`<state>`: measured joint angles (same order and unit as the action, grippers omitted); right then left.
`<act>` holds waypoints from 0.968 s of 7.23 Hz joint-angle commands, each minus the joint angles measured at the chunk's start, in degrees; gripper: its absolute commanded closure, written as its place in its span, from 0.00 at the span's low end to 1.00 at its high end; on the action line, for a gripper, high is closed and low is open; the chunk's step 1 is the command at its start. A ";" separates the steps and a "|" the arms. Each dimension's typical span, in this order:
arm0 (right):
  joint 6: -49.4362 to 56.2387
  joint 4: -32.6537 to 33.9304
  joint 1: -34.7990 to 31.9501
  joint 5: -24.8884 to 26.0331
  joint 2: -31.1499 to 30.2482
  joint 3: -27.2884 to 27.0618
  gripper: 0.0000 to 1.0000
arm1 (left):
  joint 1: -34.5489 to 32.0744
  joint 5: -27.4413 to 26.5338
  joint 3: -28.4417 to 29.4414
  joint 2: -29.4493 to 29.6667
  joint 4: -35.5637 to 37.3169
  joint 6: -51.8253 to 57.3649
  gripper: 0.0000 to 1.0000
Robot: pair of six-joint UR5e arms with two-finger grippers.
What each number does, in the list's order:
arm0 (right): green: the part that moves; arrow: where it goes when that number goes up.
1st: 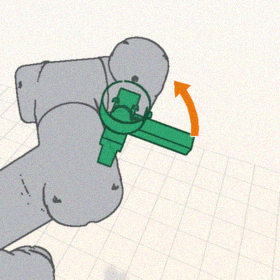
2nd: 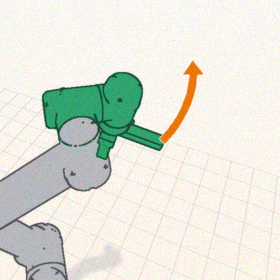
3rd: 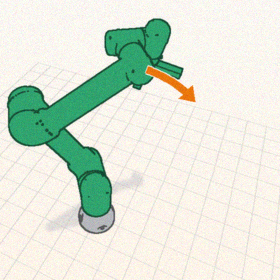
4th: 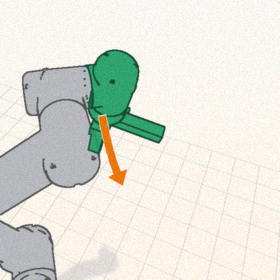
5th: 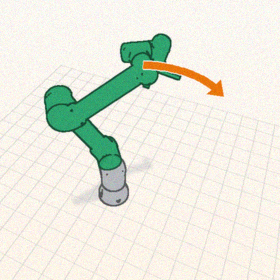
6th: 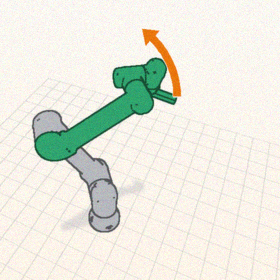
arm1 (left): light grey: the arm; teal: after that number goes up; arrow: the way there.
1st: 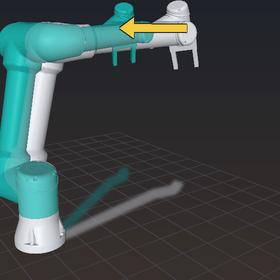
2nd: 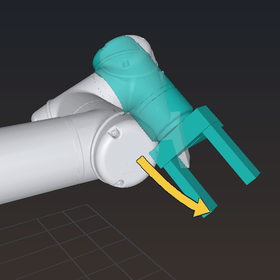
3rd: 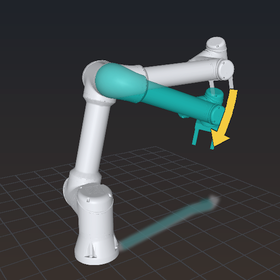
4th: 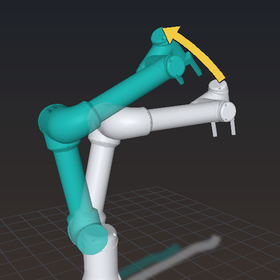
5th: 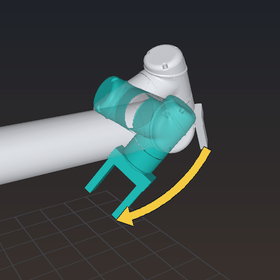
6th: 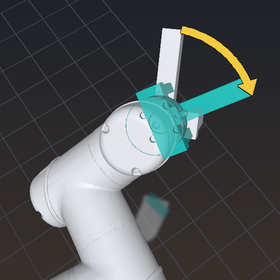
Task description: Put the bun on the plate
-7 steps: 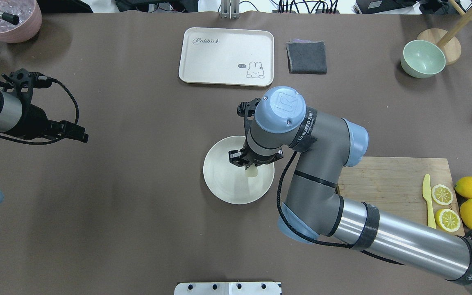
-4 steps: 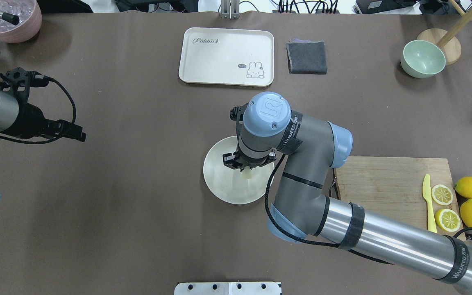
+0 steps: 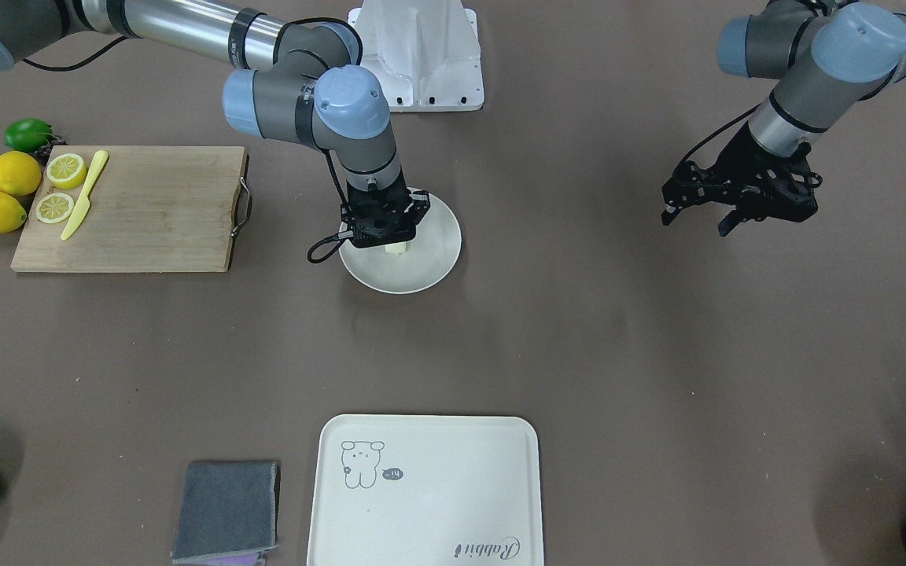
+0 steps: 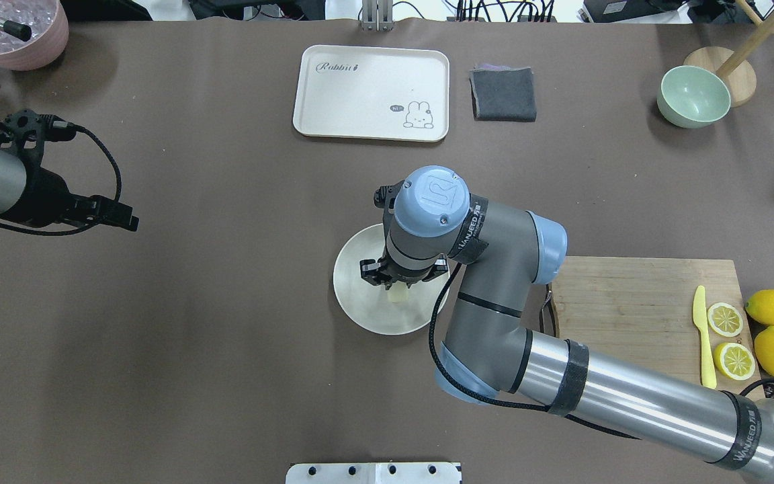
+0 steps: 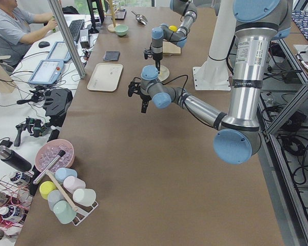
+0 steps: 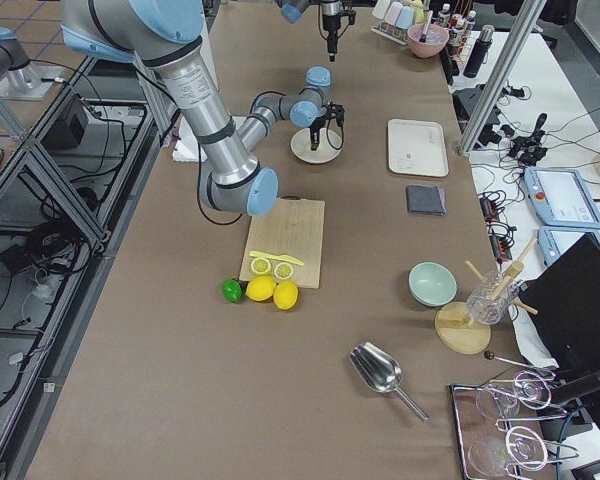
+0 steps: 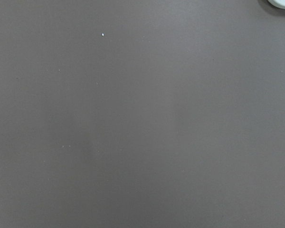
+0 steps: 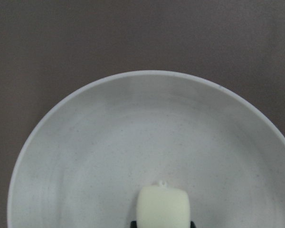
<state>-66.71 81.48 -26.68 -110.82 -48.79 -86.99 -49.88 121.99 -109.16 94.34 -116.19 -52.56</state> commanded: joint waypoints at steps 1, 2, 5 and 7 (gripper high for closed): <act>-0.18 0.00 0.05 0.08 -0.08 -0.37 0.00 | -0.04 0.01 -0.18 -0.30 0.00 0.00 0.02; -0.09 0.52 -0.56 -0.09 -0.26 -1.76 0.00 | -0.04 0.18 -0.18 -0.30 0.00 0.00 0.02; 11.95 8.69 -12.19 -5.51 -12.59 -17.55 0.00 | -6.60 1.40 -0.71 -6.25 0.44 12.32 0.02; 35.47 8.35 -27.73 -14.20 -25.51 -19.62 0.00 | -16.42 5.35 2.95 -13.81 0.53 31.46 0.02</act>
<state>-45.64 89.56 -44.91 -119.90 -66.65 -105.02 -60.29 125.08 -108.71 84.80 -115.76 -32.35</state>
